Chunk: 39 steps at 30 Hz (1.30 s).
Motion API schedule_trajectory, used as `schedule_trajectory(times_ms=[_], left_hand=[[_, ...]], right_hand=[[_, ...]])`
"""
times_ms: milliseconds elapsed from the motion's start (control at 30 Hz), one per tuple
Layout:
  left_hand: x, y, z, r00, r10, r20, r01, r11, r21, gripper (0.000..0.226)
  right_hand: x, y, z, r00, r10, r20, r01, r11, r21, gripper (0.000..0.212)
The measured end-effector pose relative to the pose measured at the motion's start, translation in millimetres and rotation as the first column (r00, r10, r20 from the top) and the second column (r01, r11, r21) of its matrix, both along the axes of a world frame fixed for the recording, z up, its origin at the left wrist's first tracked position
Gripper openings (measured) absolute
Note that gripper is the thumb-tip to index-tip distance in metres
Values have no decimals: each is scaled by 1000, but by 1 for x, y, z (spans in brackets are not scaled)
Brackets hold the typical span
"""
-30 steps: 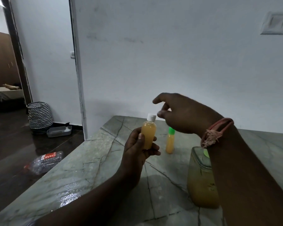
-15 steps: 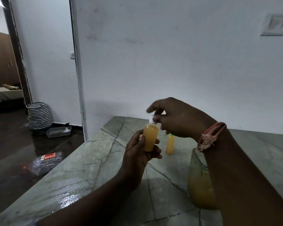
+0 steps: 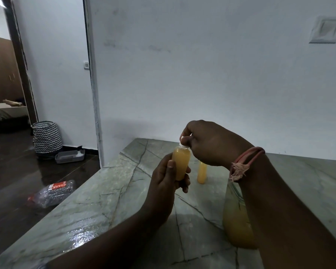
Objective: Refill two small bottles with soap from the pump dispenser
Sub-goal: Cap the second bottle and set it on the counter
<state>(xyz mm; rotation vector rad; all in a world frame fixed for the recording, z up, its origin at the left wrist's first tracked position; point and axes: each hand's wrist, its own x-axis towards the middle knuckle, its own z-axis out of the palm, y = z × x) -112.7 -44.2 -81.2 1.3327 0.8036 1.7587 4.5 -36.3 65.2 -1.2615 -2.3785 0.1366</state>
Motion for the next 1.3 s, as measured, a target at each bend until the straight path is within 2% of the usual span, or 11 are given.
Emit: schedule_trajectory(times_ms=[67, 200, 333, 400, 500, 600, 667, 767, 933, 1100, 1300], left_hand=[[-1, -2, 3, 1000, -13, 17, 13, 1000, -7, 32], [-5, -6, 5, 968, -171, 183, 182, 982, -49, 41], [-6, -4, 3, 960, -222, 172, 234, 970, -57, 42], [-5, -1, 2, 973, -188, 137, 198, 978, -66, 38], [-1, 3, 1, 995, -82, 53, 85, 994, -70, 41], [-4, 8, 1, 1000, 31, 1, -31, 998, -55, 42], [-7, 10, -2, 996, 83, -12, -83, 995, -58, 33], [-12, 9, -8, 996, 68, 54, -62, 993, -105, 27], [-14, 14, -6, 990, 27, 136, -1, 981, -193, 50], [-13, 12, -5, 969, 240, -58, -247, 947, -204, 65], [-16, 10, -9, 960, 266, -85, -278, 935, -220, 63]], right_hand=[[0, 2, -1, 999, 30, -43, -31, 999, -27, 15], [-1, 5, -5, 994, 80, -71, -86, 992, -89, 15], [-5, 7, -8, 980, 7, -199, -28, 994, -104, 16], [-11, 9, -13, 959, -60, -278, 22, 990, -138, 19], [-20, 10, -21, 948, -172, -269, 140, 981, -132, 18], [-25, 11, -28, 908, -178, -378, 135, 981, -140, 20], [-33, 10, -39, 905, -206, -372, 133, 968, -214, 27], [-48, 16, -67, 917, -227, -328, 129, 947, -295, 37], [-46, 25, -86, 823, -317, -471, 189, 935, -299, 37], [-55, 37, -100, 817, -416, -399, 377, 909, -176, 42], [-70, 49, -115, 842, -449, -299, 435, 893, -115, 42]])
